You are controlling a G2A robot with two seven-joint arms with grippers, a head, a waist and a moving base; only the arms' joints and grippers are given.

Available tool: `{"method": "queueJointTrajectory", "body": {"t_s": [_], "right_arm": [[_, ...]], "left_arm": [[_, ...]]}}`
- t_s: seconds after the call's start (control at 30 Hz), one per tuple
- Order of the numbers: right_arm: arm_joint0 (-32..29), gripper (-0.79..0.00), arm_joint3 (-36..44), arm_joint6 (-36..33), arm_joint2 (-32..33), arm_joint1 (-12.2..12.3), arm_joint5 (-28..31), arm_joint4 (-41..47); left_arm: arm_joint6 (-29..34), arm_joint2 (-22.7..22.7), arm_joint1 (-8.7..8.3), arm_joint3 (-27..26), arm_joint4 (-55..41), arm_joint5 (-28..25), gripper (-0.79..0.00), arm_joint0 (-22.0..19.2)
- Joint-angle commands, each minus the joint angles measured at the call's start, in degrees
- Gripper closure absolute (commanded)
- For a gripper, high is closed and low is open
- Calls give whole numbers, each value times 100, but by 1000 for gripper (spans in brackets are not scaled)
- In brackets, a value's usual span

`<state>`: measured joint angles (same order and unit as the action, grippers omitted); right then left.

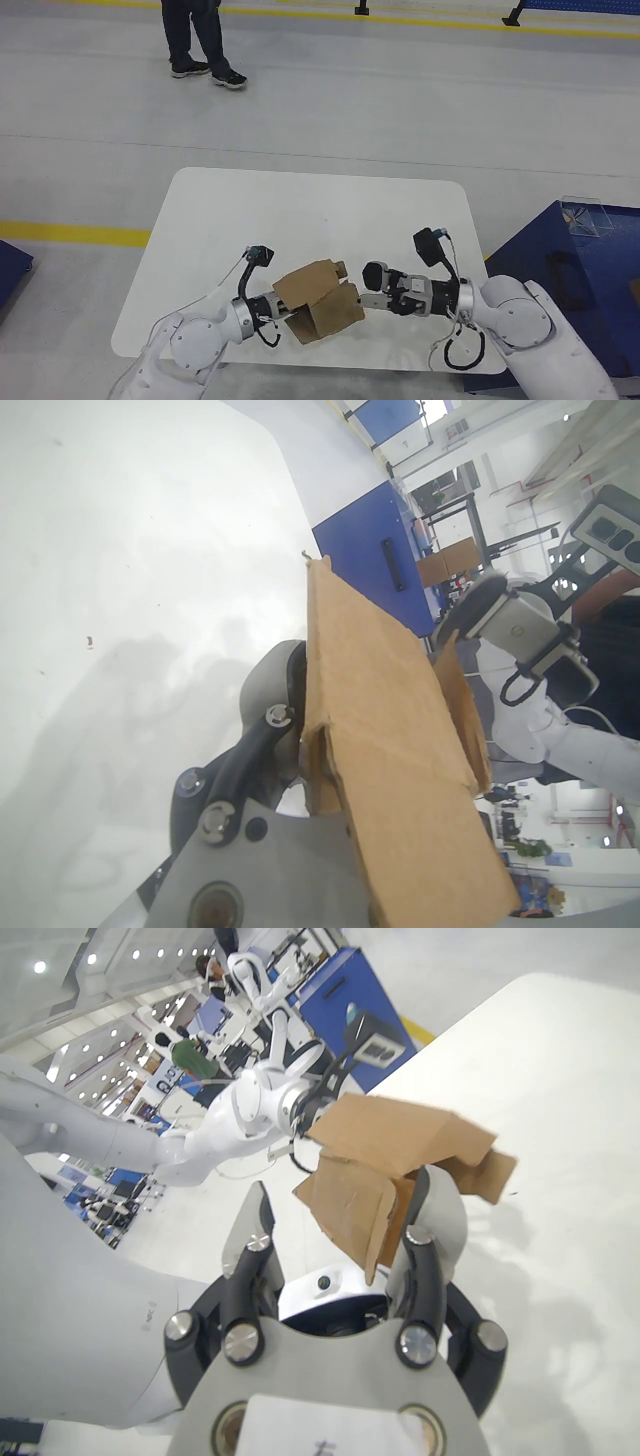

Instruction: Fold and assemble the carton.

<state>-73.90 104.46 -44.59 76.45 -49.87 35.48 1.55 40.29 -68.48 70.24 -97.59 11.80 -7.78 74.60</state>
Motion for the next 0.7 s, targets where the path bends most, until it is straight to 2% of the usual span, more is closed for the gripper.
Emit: {"method": "queueJointTrajectory", "body": {"t_s": [0.0, 0.07, 0.13, 0.4, 0.47, 0.6, 0.67], "right_arm": [[-129, -785, 3, 432, 311, 8, -30, 192], [-310, -785, 49, 805, 565, 10, -56, 418], [-342, -785, 59, 839, 593, 10, -60, 450], [-342, -785, 59, 839, 593, 10, -60, 450], [-342, -785, 59, 839, 593, 10, -60, 450], [-398, -785, 161, 1412, 596, -30, -360, -361], [-391, -785, 154, 1675, 581, -52, -646, -714]], "left_arm": [[-32, -86, 49, 167, -1356, 392, 0, 27], [106, -211, 135, 510, -3367, 718, 0, 4], [591, -162, 187, 873, -4463, 972, 0, -191], [643, -134, 195, 923, -4550, 975, 0, -220], [567, -92, 262, 916, -5741, 1441, 0, -105], [355, 99, 329, 1030, -6427, 1979, 0, -187], [420, 177, 340, 1055, -6397, 1947, 0, -249]]}}
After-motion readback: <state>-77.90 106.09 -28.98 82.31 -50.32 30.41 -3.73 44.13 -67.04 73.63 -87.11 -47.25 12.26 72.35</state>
